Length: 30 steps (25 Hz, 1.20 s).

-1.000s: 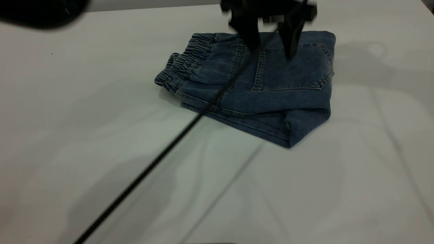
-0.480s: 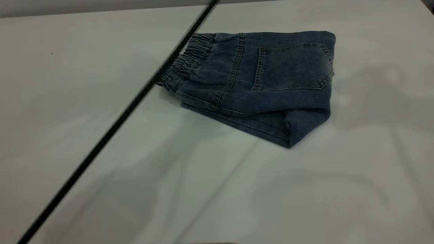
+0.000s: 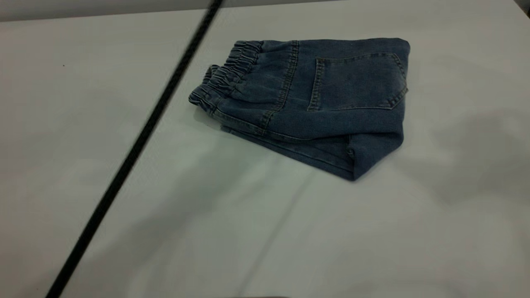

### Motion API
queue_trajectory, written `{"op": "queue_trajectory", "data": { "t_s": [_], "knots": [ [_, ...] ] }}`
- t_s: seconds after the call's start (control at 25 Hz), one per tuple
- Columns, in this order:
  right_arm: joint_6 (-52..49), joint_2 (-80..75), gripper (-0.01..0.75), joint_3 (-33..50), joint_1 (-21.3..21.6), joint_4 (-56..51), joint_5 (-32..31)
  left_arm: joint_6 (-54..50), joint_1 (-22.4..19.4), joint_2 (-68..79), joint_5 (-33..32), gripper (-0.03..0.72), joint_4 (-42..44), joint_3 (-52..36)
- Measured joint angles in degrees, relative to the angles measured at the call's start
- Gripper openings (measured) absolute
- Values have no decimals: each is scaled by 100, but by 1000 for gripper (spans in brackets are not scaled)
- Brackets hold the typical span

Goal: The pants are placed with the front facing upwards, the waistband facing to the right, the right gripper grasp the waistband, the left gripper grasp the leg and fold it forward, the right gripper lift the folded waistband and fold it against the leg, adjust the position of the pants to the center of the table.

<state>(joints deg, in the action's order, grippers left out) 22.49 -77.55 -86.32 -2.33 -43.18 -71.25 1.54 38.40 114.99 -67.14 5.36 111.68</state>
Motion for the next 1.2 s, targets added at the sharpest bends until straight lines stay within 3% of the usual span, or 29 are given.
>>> {"op": "queue_trajectory", "data": {
  "t_s": [0.72,1.2],
  "knots": [
    [-210,4204,592,2488,0,968,-112,-329,0,-4570,0,568,239,-2782],
    [-1275,6576,592,3574,0,2300,-189,-439,0,-6871,0,568,234,-5333]
  ]
}}
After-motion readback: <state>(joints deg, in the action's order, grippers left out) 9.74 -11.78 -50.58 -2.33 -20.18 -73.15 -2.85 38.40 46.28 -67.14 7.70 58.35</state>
